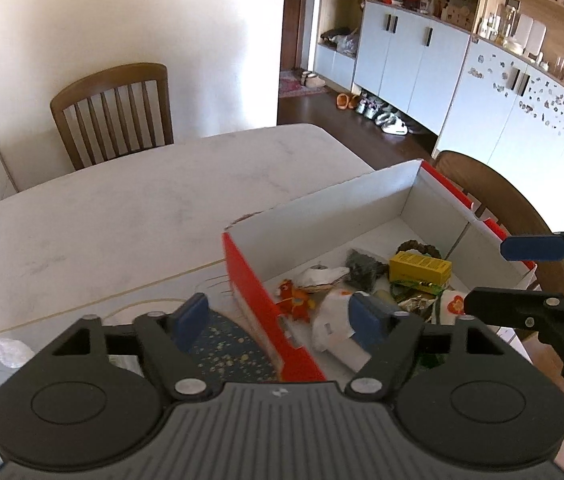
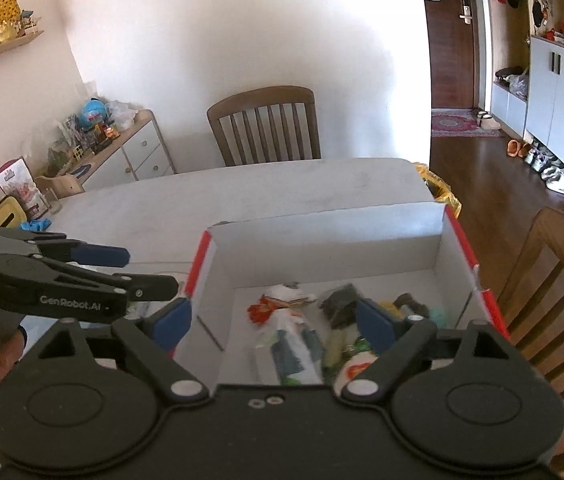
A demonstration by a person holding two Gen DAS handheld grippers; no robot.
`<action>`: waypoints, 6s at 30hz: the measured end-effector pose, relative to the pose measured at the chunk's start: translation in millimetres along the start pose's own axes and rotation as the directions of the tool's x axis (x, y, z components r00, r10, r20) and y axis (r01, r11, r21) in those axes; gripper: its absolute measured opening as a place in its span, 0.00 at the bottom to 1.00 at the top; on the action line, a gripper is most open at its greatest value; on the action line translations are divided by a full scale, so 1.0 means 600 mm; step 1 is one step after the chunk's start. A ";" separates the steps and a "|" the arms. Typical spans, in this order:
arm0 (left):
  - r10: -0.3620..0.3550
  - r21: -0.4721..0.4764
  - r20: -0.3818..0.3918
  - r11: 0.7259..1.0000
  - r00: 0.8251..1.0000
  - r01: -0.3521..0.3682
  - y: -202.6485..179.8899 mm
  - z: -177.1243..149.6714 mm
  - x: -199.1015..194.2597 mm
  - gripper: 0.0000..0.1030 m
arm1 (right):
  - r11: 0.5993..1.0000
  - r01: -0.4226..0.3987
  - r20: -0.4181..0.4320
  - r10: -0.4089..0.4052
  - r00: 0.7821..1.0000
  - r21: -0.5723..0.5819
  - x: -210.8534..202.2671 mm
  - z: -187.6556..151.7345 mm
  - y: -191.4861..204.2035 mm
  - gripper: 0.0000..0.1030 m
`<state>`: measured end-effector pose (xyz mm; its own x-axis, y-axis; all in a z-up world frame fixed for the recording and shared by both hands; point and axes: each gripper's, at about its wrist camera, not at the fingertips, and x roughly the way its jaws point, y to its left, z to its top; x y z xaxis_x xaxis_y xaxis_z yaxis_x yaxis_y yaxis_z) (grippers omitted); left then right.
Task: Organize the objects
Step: 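Withdraw both grippers from the shoebox back over the table items, then grasp the correction tape with the right gripper while the left grasps the pellet bag, then carry the correction tape and pellet bag into the shoebox and open both grippers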
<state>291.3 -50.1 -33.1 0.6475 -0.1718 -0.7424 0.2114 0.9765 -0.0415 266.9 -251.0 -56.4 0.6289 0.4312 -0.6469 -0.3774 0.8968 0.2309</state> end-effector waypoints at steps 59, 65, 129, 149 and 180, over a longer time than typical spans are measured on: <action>0.156 -0.162 -0.033 0.974 0.987 -0.160 0.477 -0.177 0.080 1.00 | 0.990 0.014 -0.229 -0.046 0.972 -0.140 0.314 -0.027 0.361 0.94; 0.150 -0.161 -0.033 0.975 0.988 -0.153 0.481 -0.175 0.111 1.00 | 0.989 0.024 -0.274 -0.065 0.959 -0.149 0.369 -0.030 0.365 0.89; 0.018 -0.020 -0.047 1.000 0.999 -0.019 0.288 -0.161 -0.028 0.37 | 0.999 -0.022 -0.174 0.015 0.985 -0.037 0.197 -0.026 0.346 0.50; -0.041 0.066 -0.019 0.997 0.999 0.043 0.074 -0.086 -0.045 0.37 | 1.000 0.012 -0.076 -0.012 0.997 -0.008 0.044 -0.021 0.160 0.50; -0.061 0.135 -0.117 0.988 0.991 0.077 -0.135 0.053 0.152 0.37 | 0.990 0.120 -0.098 -0.126 0.987 -0.068 0.051 0.002 -0.105 0.50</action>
<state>356.5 -148.9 -76.1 0.5437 -0.2147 -0.8114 0.3574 0.9339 -0.0077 310.6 -294.1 -90.0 0.6018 0.3029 -0.7390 -0.3450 0.9331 0.1015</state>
